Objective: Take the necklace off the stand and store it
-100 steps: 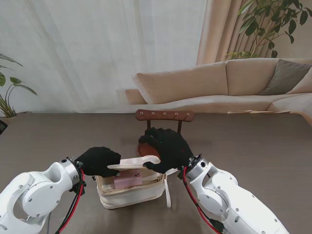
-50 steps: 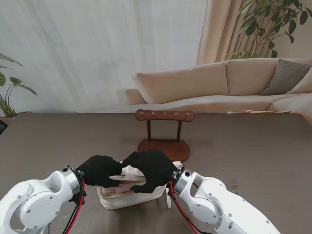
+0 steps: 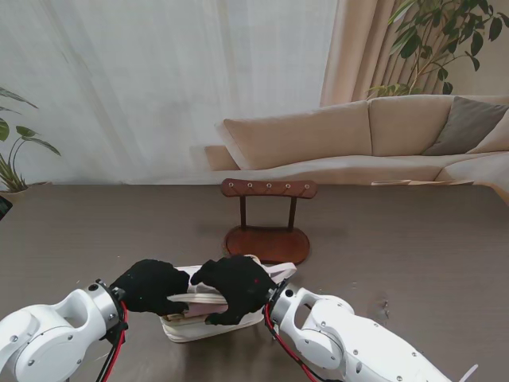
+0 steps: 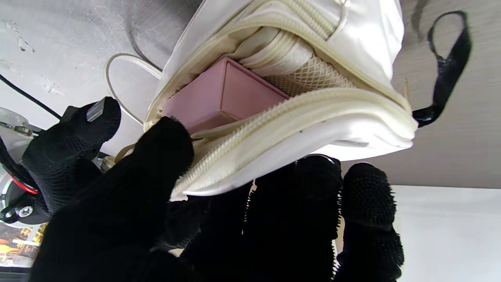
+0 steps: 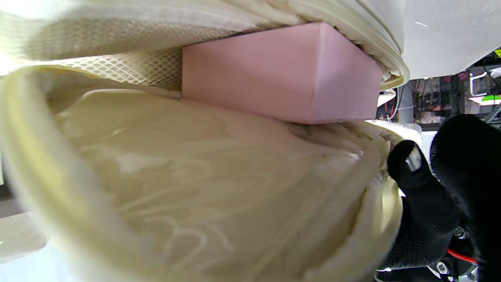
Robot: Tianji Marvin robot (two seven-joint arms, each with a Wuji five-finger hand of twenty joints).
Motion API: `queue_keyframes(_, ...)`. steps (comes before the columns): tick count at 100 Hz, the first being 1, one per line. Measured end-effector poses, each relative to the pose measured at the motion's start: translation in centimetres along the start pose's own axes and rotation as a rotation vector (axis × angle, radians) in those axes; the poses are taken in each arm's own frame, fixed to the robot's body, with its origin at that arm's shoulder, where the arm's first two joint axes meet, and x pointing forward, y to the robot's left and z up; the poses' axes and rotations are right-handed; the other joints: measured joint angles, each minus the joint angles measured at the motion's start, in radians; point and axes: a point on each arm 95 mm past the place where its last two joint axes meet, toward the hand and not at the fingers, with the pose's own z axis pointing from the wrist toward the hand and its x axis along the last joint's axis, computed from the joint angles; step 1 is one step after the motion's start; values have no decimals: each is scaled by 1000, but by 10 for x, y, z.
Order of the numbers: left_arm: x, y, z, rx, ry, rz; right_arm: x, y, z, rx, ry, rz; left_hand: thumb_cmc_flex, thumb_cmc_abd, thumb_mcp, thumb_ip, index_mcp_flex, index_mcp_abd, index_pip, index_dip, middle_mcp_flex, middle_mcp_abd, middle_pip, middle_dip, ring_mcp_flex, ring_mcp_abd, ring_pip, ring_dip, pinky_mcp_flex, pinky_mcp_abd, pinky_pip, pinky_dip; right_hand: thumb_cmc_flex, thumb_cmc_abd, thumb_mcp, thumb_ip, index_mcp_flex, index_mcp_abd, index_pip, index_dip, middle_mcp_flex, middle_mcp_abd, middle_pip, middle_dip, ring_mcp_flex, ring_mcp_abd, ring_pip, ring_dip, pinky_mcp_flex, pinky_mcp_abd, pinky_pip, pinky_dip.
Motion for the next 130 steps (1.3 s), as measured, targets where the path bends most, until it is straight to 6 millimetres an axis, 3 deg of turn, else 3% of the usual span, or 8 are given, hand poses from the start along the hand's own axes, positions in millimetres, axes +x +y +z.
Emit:
queue_keyframes(26,-1,-4,-17,29,-30,-1,5,-8,3,-17,8,-30,-28,3,1,0,-6,-20,-23,11,0,-3,-10,-14,-5,0,-32,-2,-15,-8,-13,0,11,-22,3,0,1,0,18,0,2,0,17,0,-14,15,27,0,-1,29,2,2)
queue_keyframes(58,-6,-4,-32,78,-79,-13,1,-12,9,-54,-25,-92,-40,33,8,0,8,-35,-14,48,1,-11,-10,-23,-5,0,-40,-2,-16,-8,-13,0,139,-42,193,8,68,-19,79,0,104,-2,51,0,81,-2,53,-8,16,23,36,2)
queue_keyframes(93,-17,-6,-50,146,-165,-16,2,-12,9,-90,-14,-96,-37,80,5,0,10,-35,-22,56,1,-12,-11,-24,-5,2,-42,-2,-17,-9,-13,0,199,-48,236,8,160,-83,101,-9,214,-37,39,-1,155,-8,64,-8,18,16,93,-23)
queue_keyframes(96,-19,-6,-52,161,-181,-21,2,-12,9,-92,-10,-95,-37,97,5,20,11,-35,-24,57,-11,-11,-13,-24,-5,5,-42,-2,-17,-9,-13,0,200,-48,236,8,165,-84,101,-9,216,-38,37,-1,155,-8,64,-6,18,16,93,-23)
queue_keyframes(102,-23,-6,-56,197,-219,-30,2,-13,8,-96,0,-90,-38,112,4,23,11,-36,-76,55,-16,-6,-17,-25,-7,9,-42,-2,-17,-9,-13,9,200,-48,236,8,169,-87,101,-9,225,-38,35,-1,156,-8,64,-2,18,16,93,-24)
queue_keyframes(103,-23,-6,-56,202,-225,-32,2,-13,8,-96,2,-89,-38,117,4,39,8,-36,-89,52,-22,-5,-18,-25,-7,9,-42,-2,-23,-9,-13,9,200,-48,236,8,169,-89,101,-9,225,-38,35,-1,156,-7,64,-2,18,16,93,-24)
queue_keyframes(114,-34,-1,-60,215,-284,-106,2,-12,6,-90,38,-64,-80,132,8,82,7,-17,-285,2,-53,22,-50,-37,-32,30,-57,-2,-52,-9,-25,23,146,-95,234,8,147,-119,89,-15,221,-38,35,-2,154,16,53,-2,18,16,94,-29)
queue_keyframes(130,-54,13,-63,164,-341,-147,0,-9,2,-49,57,-54,-79,132,11,83,2,-16,-489,-84,-118,35,-81,-56,-107,37,-130,-13,-110,-12,-51,35,38,-103,191,7,72,-134,40,-43,132,-38,6,-4,88,23,23,1,2,16,91,-49)
